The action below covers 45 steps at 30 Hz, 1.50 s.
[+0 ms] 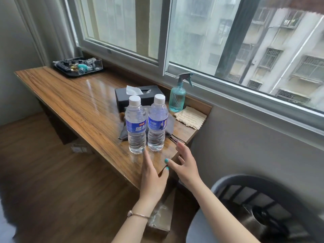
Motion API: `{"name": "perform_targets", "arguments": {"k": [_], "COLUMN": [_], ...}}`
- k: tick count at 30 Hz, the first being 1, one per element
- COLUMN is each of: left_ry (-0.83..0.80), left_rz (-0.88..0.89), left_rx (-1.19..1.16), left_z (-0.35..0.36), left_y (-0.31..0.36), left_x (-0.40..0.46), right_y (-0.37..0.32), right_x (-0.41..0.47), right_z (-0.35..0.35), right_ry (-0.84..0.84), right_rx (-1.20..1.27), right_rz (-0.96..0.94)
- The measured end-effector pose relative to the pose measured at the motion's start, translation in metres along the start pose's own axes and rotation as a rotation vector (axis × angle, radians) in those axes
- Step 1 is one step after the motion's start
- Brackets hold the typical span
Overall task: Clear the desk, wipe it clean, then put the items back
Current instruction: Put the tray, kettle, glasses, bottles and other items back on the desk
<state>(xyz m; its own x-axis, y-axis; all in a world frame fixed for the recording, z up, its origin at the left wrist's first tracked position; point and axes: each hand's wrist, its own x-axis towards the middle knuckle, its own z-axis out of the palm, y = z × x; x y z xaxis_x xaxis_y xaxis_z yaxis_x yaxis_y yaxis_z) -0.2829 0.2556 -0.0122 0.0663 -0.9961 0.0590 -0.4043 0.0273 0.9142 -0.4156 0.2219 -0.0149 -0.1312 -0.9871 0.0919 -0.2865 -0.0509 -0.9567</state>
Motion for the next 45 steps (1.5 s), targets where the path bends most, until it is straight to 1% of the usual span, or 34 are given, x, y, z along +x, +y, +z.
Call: {"name": "perform_targets", "arguments": {"k": [3,6,12,16,21,23,26,29,30,32,34,36,39,42,45], "left_ry": [-0.118,-0.276,-0.553,-0.719,-0.844,-0.875,-0.949,-1.037,-1.047,-1.013,-0.974,-0.958,-0.922,-0.866,-0.789], "left_rz": [0.065,0.121,0.124,0.108,0.063,0.055,0.043,0.041,0.035,0.014,0.000,-0.021,-0.027,-0.010,0.049], "left_rx": [0.068,0.105,0.205,0.229,0.259,0.268,0.303,0.343,0.341,0.325,0.295,0.292,0.309,0.360,0.405], "left_z": [0.043,0.083,0.155,0.204,0.274,0.305,0.353,0.400,0.416,0.444,0.472,0.491,0.502,0.504,0.503], "left_y": [0.004,0.003,-0.001,0.005,0.009,0.008,-0.001,-0.013,-0.018,-0.031,-0.048,-0.064,-0.087,-0.096,-0.096], "left_x": [-0.024,-0.044,-0.073,-0.090,-0.109,-0.112,-0.115,-0.113,-0.110,-0.101,-0.091,-0.089,-0.096,-0.100,-0.098], "right_y": [0.022,0.048,0.113,0.155,0.194,0.214,0.250,0.281,0.292,0.320,0.349,0.369,0.382,0.386,0.381], "right_x": [-0.028,-0.060,-0.124,-0.160,-0.183,-0.182,-0.168,-0.144,-0.135,-0.123,-0.122,-0.125,-0.131,-0.134,-0.136], "right_z": [-0.027,-0.065,-0.162,-0.219,-0.282,-0.309,-0.346,-0.375,-0.381,-0.385,-0.381,-0.375,-0.369,-0.370,-0.364], "right_ry": [0.062,0.118,0.270,0.325,0.382,0.380,0.321,0.210,0.169,0.085,0.049,0.112,0.238,0.280,0.330], "right_rx": [0.008,-0.021,-0.018,-0.049,-0.110,-0.151,-0.266,-0.407,-0.451,-0.536,-0.631,-0.666,-0.567,-0.445,-0.370], "right_rz": [0.049,0.135,0.363,0.497,0.590,0.624,0.663,0.681,0.679,0.686,0.746,0.767,0.705,0.691,0.697]}}
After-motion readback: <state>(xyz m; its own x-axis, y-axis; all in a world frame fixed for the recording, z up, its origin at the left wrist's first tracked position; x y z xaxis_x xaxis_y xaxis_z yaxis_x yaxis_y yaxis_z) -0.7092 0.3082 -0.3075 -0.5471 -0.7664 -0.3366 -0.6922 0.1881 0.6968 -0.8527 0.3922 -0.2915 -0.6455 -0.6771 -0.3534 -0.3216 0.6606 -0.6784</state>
